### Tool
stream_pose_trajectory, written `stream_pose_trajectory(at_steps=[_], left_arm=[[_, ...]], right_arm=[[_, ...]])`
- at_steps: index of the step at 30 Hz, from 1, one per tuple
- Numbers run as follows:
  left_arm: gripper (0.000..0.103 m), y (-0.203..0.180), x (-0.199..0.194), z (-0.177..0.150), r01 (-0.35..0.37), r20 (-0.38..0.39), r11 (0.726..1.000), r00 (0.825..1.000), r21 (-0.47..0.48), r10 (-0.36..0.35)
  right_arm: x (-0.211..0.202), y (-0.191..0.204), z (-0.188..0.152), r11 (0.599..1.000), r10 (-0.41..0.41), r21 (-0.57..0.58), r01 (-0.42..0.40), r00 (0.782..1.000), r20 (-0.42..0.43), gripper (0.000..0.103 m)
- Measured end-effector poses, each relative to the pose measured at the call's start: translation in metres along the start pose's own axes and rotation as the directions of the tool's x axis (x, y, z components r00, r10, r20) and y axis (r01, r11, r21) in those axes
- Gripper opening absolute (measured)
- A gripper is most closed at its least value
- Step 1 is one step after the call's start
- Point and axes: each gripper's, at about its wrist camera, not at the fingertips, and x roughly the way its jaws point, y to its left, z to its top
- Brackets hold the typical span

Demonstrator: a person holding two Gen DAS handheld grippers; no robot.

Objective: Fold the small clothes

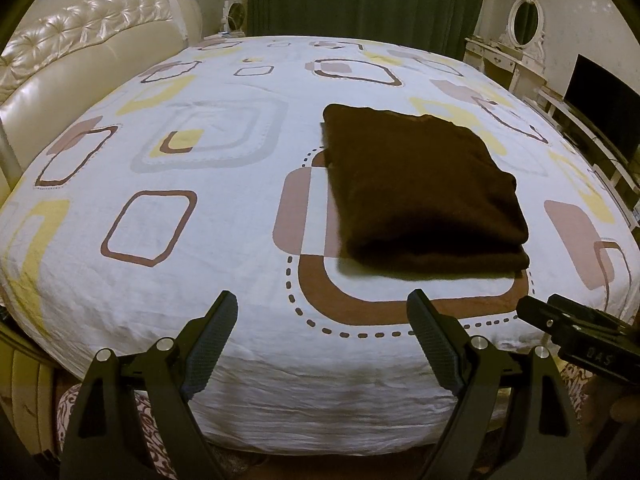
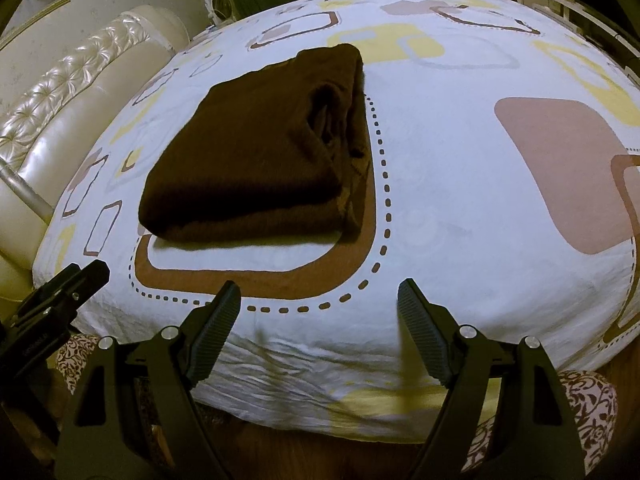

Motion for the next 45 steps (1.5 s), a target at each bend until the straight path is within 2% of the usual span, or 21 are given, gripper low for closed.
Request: stream_pose_trajectory(at_steps=[15,27,31,34,38,43,45], left_arm=[[0.086,-0.004,-0.001,-0.002,0.008,-0.006,1.000,1.000,0.006,-0.008],[0.086,-0.005,-0.001,-0.002,-0.014,-0.002,1.000,1.000,0.018,0.014],[0.089,-0.006,-0.002,-0.001,-0.004,0.004,1.000,1.000,0.004,0.004],[0.091,-0.004,-0.007,0.002,-0.053,0.028,0.998,0.998,-0.021,0.053],[0.091,-0.007,-0.020,0.013,0.006,0.085,1.000,0.996,0.015,-0.007],[0.091,0.025,-0.013,0.053,0.022,0.099,0.998,0.995,-0.067,-0.015],[0.091,0.054,0.001,0.081,-0.050,0.094,0.992,0.994,-0.115,0.061]], right_arm=[[0.002,0.001,-0.002,1.000,0.001,-0.006,-0.001,1.000,-0.008,0.081],[0.003,0.002,-0.002,1.000,0.003,-0.009,-0.004,1.000,-0.013,0.081],[0.003,0.003,-0.003,1.000,0.005,-0.012,-0.005,1.000,-0.016,0.081],[0.003,0.002,-0.003,1.000,0.005,-0.014,-0.005,1.000,-0.017,0.081],[0.004,0.001,-0.003,1.000,0.008,-0.013,-0.008,1.000,-0.019,0.081],[-0.003,-0.003,0.010,0.999,0.043,0.009,-0.043,0.999,-0.015,0.081],[-0.012,-0.006,0.028,0.998,0.061,0.018,-0.062,0.998,0.023,0.083]])
